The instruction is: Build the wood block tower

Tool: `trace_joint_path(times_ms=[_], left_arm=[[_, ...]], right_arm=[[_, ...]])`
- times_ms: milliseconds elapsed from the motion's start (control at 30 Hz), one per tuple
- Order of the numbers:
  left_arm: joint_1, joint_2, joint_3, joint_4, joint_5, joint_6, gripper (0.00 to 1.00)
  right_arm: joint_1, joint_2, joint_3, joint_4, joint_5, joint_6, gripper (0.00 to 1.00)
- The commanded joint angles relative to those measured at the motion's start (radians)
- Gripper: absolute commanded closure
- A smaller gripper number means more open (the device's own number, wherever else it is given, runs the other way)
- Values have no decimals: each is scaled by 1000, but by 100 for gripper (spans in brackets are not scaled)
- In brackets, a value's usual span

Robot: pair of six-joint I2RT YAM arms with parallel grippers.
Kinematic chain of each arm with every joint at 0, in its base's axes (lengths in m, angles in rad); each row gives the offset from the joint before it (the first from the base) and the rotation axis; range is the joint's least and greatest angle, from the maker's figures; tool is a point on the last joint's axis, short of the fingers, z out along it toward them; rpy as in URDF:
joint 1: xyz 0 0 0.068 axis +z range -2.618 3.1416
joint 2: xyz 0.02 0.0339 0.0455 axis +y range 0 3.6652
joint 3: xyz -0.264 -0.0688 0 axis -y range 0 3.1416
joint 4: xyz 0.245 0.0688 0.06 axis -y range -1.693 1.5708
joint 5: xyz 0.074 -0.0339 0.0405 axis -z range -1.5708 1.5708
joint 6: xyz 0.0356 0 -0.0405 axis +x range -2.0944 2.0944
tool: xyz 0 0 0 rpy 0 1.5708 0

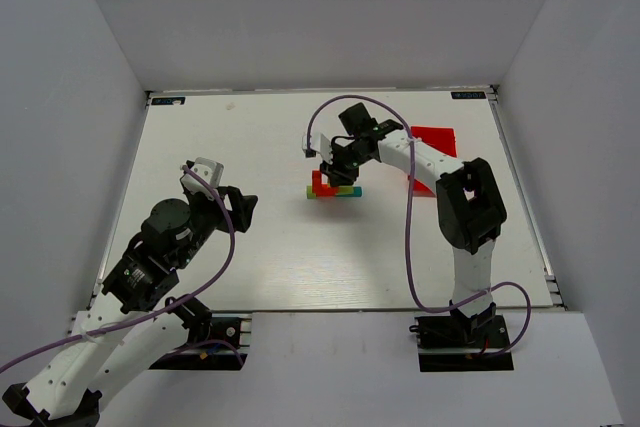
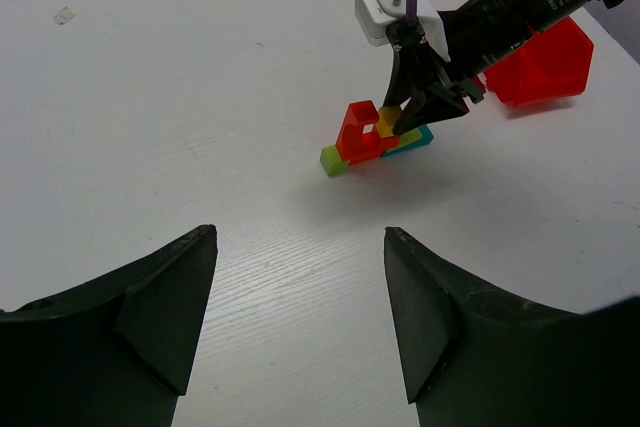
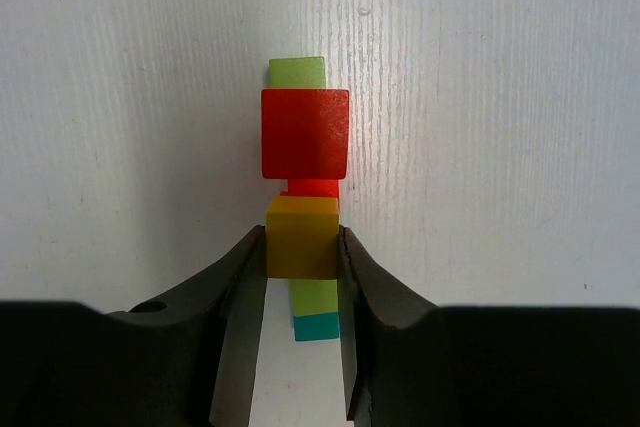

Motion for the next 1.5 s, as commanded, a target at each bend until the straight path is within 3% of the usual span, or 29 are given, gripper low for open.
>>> trace_joint_path(times_ms=[0, 1467], left_arm=[[3, -7, 0, 1, 3, 4, 22], [3, -7, 0, 1, 3, 4, 22]], right_arm=[[-2, 9, 44, -10, -11, -9, 100], [-20, 31, 75, -50, -31, -61, 100]])
